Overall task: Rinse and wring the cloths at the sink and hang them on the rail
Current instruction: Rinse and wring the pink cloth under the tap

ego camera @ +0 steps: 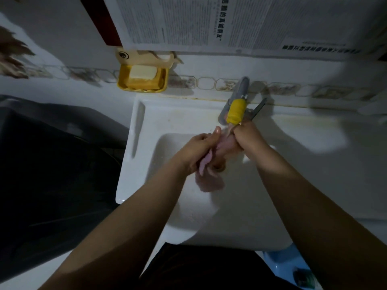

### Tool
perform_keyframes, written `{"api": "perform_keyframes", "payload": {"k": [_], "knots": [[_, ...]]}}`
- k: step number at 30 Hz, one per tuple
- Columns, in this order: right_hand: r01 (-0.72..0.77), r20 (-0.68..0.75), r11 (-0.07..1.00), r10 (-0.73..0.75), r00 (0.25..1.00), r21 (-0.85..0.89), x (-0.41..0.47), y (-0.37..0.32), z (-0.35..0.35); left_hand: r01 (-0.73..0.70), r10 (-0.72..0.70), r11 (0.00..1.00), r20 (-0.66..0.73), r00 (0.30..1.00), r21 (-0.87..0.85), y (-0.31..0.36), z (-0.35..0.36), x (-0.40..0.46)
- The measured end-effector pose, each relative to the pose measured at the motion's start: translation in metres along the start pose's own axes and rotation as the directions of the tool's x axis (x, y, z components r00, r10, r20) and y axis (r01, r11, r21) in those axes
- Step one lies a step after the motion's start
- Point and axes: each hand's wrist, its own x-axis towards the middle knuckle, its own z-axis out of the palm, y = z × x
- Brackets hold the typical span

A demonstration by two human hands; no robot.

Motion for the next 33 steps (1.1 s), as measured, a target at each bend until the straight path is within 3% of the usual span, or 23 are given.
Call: {"api": "perform_keyframes", "payload": {"k": [2,3,5,7,8,10,12,14,17,19,21,23,24,27,31,33], "knots": [[0.041,0.239,0.997,-0.054,0.97,0.059,-0.003,0.009,-0.014,-0.021,0.019,0.999,0.051,0.998,0.035,0.002,-0.013,0.0],[0.065,0.385,0.998,-0.068,0.92,0.019,-0.006,0.012,-0.021,-0.025,0.022,0.998,0.044,0.999,0.058,0.005,-0.017,-0.001],[0.201,0.55,0.953,-0.044,0.834,-0.228,-0.015,0.015,-0.033,-0.026,0.025,0.997,0.011,1.0,0.076,0.009,-0.023,-0.003],[0.314,0.481,0.85,-0.083,0.873,-0.423,-0.016,0.015,-0.039,-0.067,0.056,0.99,0.089,0.994,0.126,0.014,-0.028,-0.005],[0.305,0.418,0.857,-0.118,0.901,-0.415,-0.015,0.014,-0.04,-0.093,0.062,0.969,0.137,0.989,0.227,0.016,-0.031,-0.005],[0.269,0.353,0.936,-0.178,0.919,-0.228,-0.011,0.009,-0.042,-0.164,0.078,0.83,0.181,0.98,0.532,0.017,-0.032,-0.003],[0.146,0.282,0.985,-0.165,0.945,0.087,-0.011,0.004,-0.039,-0.211,0.146,0.705,0.154,0.977,0.676,0.014,-0.031,0.003],[0.014,0.162,0.95,-0.067,0.984,0.311,-0.008,0.001,-0.031,-0.196,0.201,0.792,0.056,0.978,0.579,0.011,-0.027,0.0],[-0.05,-0.031,0.938,0.064,0.997,0.344,-0.001,0.005,-0.011,-0.155,0.193,0.953,-0.125,0.973,0.262,0.002,-0.012,0.003],[0.031,-0.135,0.967,0.004,0.991,0.253,-0.007,0.007,0.006,-0.146,0.175,0.982,-0.308,0.935,0.116,-0.002,0.001,0.011],[0.194,-0.141,0.975,-0.177,0.974,0.111,-0.023,0.008,0.026,-0.115,0.101,0.993,-0.45,0.887,-0.002,-0.003,0.013,0.017],[0.298,-0.061,0.948,-0.306,0.95,-0.11,-0.029,0.008,0.037,-0.062,0.003,0.99,-0.431,0.902,-0.124,-0.005,0.03,0.02],[0.271,-0.067,0.946,-0.286,0.956,-0.18,-0.022,0.008,0.037,-0.036,-0.018,0.992,-0.426,0.905,-0.119,-0.008,0.038,0.022],[0.165,-0.128,0.978,-0.181,0.975,-0.124,-0.003,0.008,0.03,-0.001,-0.048,0.994,-0.465,0.884,-0.105,-0.012,0.051,0.022],[0.251,-0.001,0.948,-0.256,0.967,-0.196,-0.016,0.015,0.048,0.007,-0.122,0.964,-0.42,0.899,-0.265,-0.021,0.041,0.023],[0.167,-0.031,0.97,-0.175,0.984,-0.177,-0.005,0.018,0.04,0.034,-0.138,0.968,-0.417,0.898,-0.247,-0.023,0.05,0.025]]}}
